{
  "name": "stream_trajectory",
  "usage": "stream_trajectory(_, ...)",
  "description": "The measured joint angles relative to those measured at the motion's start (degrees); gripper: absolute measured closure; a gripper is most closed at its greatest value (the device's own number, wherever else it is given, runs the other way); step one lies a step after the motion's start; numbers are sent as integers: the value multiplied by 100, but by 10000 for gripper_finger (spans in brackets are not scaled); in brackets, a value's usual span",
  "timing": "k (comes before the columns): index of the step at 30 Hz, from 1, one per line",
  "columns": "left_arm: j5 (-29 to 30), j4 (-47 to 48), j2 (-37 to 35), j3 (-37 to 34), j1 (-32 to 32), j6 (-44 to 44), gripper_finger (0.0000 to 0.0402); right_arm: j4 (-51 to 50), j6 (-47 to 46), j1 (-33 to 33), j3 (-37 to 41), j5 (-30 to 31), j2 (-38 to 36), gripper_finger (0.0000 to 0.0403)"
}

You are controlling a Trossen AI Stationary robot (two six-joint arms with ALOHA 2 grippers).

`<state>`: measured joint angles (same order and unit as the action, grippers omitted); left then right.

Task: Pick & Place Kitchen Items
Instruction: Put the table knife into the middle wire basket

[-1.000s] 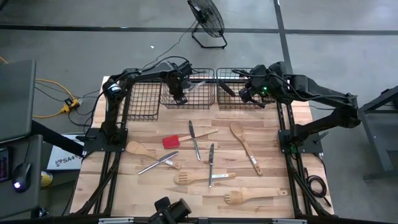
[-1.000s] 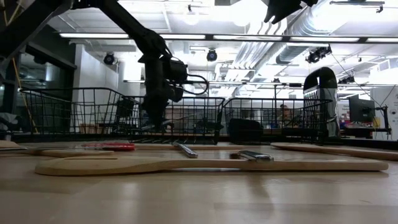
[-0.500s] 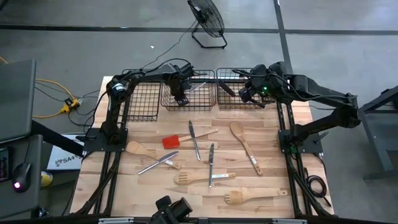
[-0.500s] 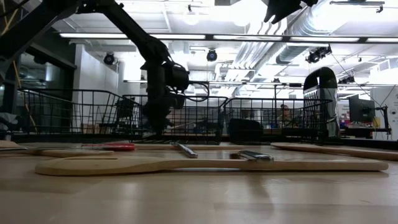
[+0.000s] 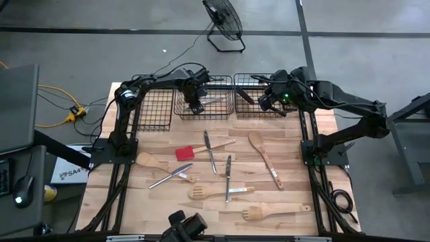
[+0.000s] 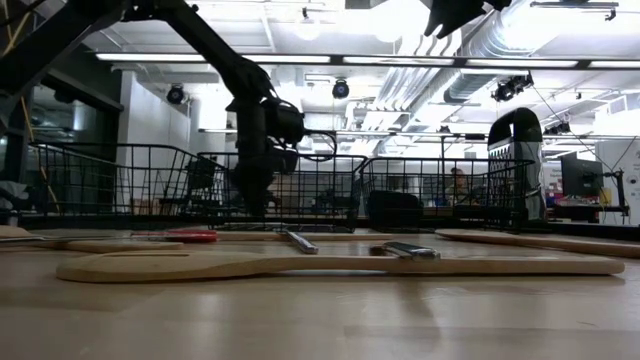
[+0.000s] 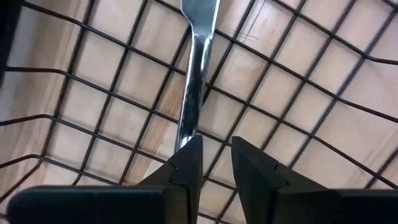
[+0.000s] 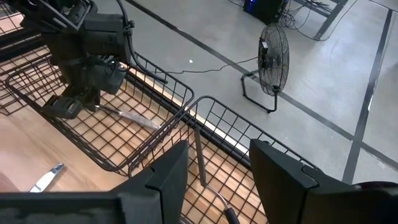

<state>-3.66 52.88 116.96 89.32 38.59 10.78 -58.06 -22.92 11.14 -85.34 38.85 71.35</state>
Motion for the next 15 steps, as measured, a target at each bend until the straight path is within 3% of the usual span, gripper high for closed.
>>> stream_trajectory(15,193,330,-887,498,1,245,316,-266,-368,0,0,-13,0,239)
